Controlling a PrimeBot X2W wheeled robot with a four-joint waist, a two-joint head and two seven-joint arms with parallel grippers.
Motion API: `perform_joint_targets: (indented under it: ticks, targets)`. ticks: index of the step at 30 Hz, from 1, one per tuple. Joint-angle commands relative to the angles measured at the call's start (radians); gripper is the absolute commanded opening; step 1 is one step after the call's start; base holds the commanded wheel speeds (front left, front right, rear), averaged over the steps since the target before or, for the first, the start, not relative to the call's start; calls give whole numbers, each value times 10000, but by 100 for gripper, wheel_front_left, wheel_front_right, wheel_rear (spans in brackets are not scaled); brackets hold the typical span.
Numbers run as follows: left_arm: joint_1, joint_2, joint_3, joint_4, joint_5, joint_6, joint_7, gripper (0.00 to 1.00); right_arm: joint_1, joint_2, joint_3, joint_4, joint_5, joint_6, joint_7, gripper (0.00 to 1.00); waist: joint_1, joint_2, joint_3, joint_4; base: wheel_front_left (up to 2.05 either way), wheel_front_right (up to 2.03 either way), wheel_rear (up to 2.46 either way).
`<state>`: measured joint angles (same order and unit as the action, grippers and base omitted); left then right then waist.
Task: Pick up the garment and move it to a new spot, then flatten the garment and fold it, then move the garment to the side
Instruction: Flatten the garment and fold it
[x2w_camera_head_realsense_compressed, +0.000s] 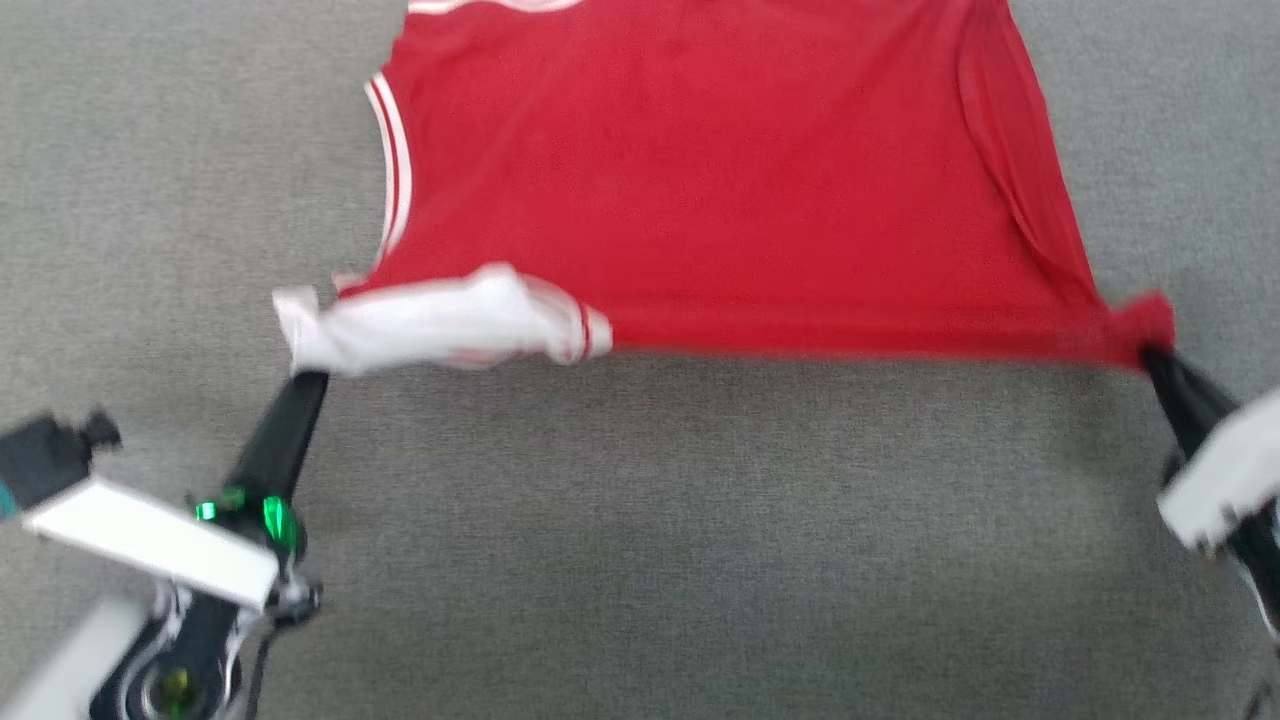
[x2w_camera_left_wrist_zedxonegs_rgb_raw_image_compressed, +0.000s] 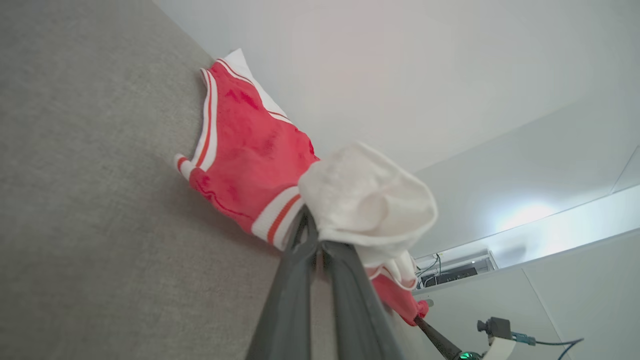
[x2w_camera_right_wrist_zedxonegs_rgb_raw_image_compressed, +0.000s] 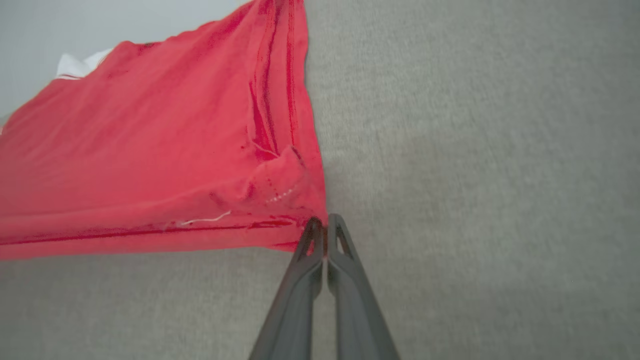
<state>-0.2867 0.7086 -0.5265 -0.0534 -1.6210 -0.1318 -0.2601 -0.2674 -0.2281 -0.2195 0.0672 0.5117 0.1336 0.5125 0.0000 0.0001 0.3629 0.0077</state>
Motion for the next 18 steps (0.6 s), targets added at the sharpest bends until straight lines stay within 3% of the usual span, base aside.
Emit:
perform_joint_targets:
  ticks: [1,11,18]
  targets:
    - [556,-65,361,-227,114,22,-67,0,661,45,-226,-592,132,-52,253,0,0,-1,-101,92,0,0,0]
    - [3590,250,1388,-1757,1061,22,-72,0,3473,785,-1198,-3648,554,-52,1530,0,0,-1,-237,231,0,0,0]
    - [2674,559,920,-1954,1176,22,304,0,2793,932,-1118,-3774,388,-36,1728,0,0,-1,-144,191,0,0,0]
